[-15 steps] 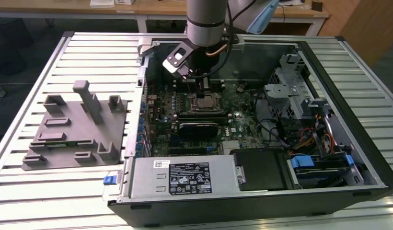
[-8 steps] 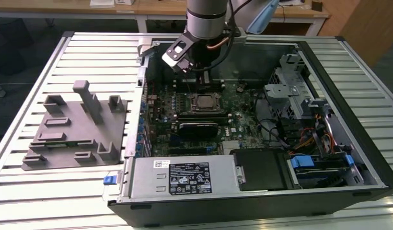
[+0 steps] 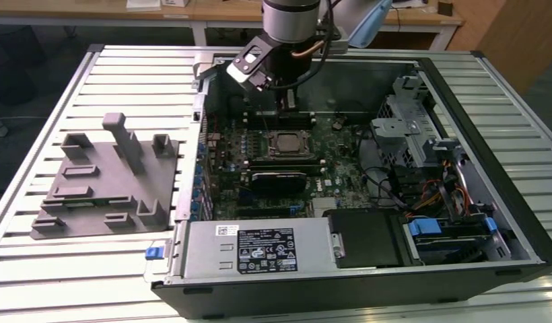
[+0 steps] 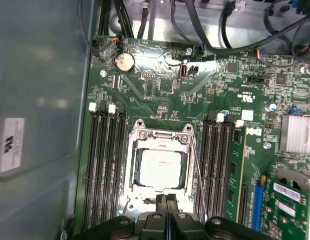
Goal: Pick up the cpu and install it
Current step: 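Install the first cpu locking lever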
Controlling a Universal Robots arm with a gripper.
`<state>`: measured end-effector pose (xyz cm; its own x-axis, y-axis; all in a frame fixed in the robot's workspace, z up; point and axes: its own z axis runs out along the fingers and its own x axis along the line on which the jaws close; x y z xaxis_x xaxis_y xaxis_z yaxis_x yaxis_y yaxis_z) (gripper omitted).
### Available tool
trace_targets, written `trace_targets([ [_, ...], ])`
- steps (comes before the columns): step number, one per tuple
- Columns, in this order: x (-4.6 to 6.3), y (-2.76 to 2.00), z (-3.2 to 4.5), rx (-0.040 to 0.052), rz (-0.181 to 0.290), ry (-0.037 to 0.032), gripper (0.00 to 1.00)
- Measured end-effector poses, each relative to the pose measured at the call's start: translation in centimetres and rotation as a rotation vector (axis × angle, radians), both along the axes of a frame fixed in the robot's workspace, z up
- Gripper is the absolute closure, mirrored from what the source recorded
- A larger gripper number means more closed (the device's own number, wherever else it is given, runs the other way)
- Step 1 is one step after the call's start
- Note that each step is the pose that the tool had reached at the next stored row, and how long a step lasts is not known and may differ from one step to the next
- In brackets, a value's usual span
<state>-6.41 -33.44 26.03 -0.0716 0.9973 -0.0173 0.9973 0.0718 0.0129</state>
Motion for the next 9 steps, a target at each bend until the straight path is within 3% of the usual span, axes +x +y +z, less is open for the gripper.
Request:
trace_targets([
  [5, -0.06, -0.03, 0.57, 0.0001, 0.01, -0.0011, 0.89],
  [9, -0.07, -0.02, 0.58, -0.0001, 0.082, -0.0011, 0.89],
])
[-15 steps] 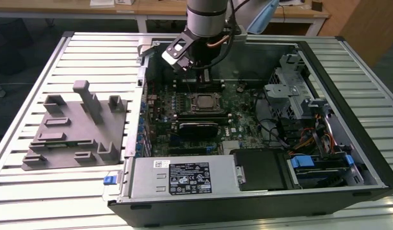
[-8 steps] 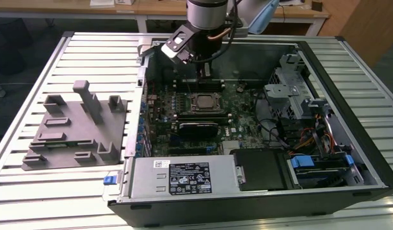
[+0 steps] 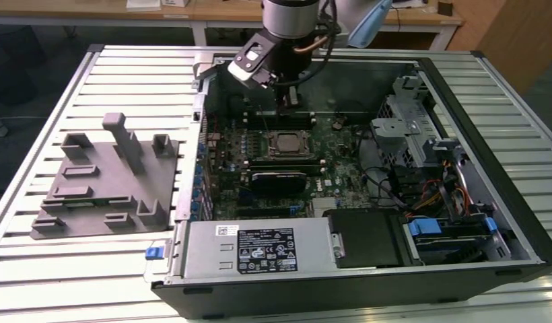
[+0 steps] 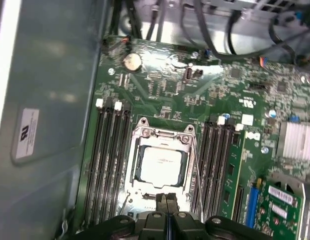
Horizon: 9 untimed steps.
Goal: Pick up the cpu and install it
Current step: 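Install the first cpu locking lever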
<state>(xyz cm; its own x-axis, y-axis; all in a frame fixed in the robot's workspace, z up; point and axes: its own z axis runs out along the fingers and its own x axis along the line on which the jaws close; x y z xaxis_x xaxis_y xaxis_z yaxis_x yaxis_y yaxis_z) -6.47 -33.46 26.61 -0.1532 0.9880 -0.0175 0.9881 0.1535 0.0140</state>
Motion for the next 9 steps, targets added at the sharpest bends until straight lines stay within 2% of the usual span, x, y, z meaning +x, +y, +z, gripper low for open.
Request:
trace_targets([
  [9, 0.0, 0.0, -0.09, -0.0006, 0.163, 0.0001, 0.89],
])
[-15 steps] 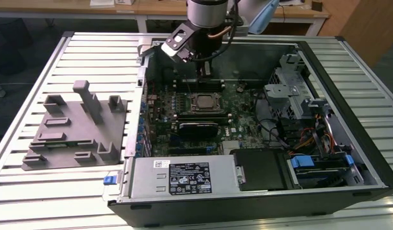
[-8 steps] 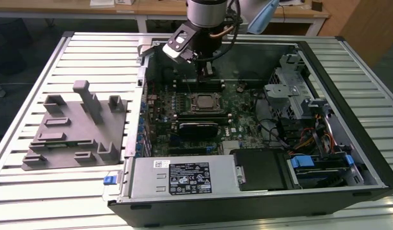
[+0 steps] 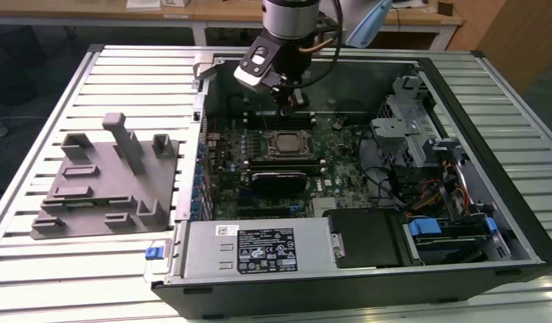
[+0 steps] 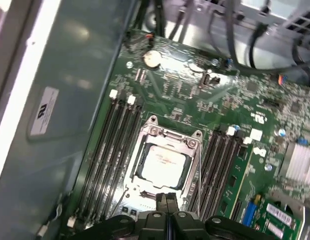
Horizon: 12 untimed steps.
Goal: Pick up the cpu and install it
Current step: 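Install the first cpu locking lever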
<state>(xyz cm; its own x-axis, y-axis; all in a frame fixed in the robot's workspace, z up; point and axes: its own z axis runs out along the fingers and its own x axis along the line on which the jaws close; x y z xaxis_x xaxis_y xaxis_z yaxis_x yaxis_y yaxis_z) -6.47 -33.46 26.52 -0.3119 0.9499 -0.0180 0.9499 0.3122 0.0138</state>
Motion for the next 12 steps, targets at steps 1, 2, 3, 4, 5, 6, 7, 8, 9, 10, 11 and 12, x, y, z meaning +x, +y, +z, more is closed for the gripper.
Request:
trace_targets([
  [1, 0.0, 0.0, -0.01, 0.0, 0.018, 0.0, 0.89],
  [2, 0.0, 0.0, -0.02, 0.0001, 0.036, 0.0, 0.89],
  [3, 0.0, 0.0, -0.02, 0.0001, 0.054, -0.0001, 0.89],
  [4, 0.0, 0.0, -0.03, 0.0001, 0.074, -0.0001, 0.89],
  [5, 0.0, 0.0, -0.03, 0.0001, 0.09, -0.0002, 0.89],
  [6, 0.0, 0.0, -0.03, 0.0001, 0.109, -0.0001, 0.89],
  [7, 0.0, 0.0, -0.03, 0.0001, 0.127, 0.0, 0.89],
  [8, 0.0, 0.0, -0.03, 0.0001, 0.146, -0.0001, 0.89],
  [9, 0.0, 0.0, -0.03, 0.0001, 0.163, 0.0, 0.89],
  [10, 0.0, 0.0, -0.03, 0.0, 0.181, 0.0, 0.89],
  [11, 0.0, 0.0, -0.03, 0.0, 0.199, 0.0, 0.89],
  [12, 0.0, 0.0, -0.03, 0.0001, 0.217, -0.0001, 0.89],
])
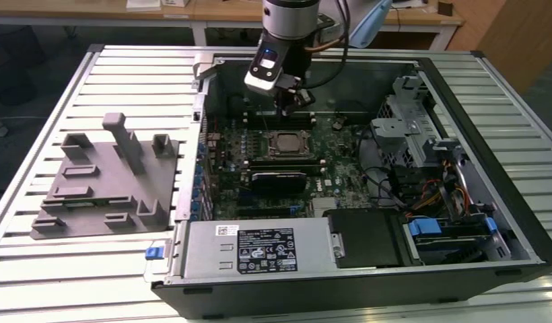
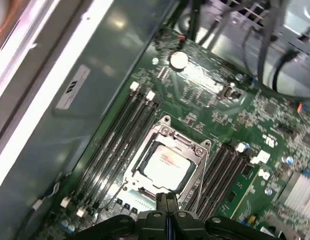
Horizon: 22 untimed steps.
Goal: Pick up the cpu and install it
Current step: 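Install the first cpu locking lever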
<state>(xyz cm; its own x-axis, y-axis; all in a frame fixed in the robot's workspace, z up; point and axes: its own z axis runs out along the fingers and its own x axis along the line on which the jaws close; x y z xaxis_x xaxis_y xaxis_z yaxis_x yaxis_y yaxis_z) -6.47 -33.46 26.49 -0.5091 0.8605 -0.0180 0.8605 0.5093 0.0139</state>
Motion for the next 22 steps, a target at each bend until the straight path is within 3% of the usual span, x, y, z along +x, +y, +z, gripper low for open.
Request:
trace_targets([
  [22, 0.0, 0.0, -0.01, 0.0, 0.386, 0.0, 0.89],
])
